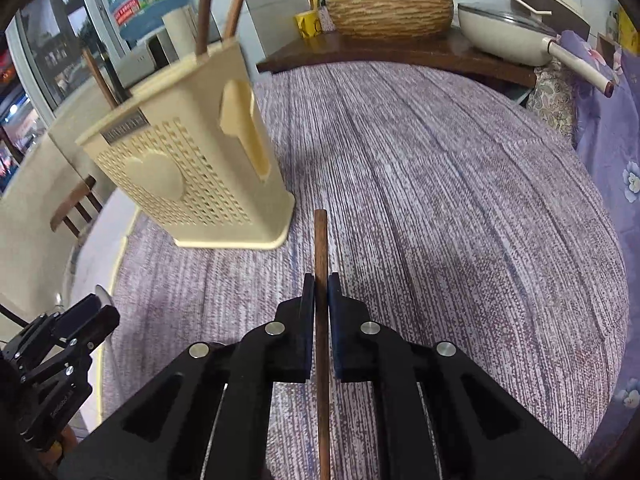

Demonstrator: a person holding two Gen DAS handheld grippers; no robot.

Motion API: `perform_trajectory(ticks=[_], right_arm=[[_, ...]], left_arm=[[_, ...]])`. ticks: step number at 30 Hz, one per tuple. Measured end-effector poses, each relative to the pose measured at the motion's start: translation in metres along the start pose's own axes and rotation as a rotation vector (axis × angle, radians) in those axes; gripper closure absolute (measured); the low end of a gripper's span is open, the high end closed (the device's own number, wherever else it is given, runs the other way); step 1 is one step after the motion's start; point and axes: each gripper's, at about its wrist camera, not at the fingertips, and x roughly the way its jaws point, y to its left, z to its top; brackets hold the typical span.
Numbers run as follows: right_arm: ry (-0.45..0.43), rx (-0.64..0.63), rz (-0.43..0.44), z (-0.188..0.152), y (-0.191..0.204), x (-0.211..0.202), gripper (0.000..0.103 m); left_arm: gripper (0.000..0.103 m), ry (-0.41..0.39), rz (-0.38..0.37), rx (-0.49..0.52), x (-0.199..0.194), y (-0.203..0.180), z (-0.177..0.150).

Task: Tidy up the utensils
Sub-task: 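Lift the spoon and chopstick and lower them into the caddy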

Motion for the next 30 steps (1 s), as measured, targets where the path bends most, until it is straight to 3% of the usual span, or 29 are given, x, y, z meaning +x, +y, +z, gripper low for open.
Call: perform_trajectory(ticks=[20,30], right_arm=[[-0.268,-0.084,0.088,0.008,0.019,-0.126,0.095],[-0.302,-0.131,0.115,0.008,0.022,-0.153,0.095]], left_arm=[[0.067,-0.168,-0.042,-0.04,-0.047,0.01,0.028],[0.067,-0.191,-0.046,-0.028,-0.061,0.006,0.032]])
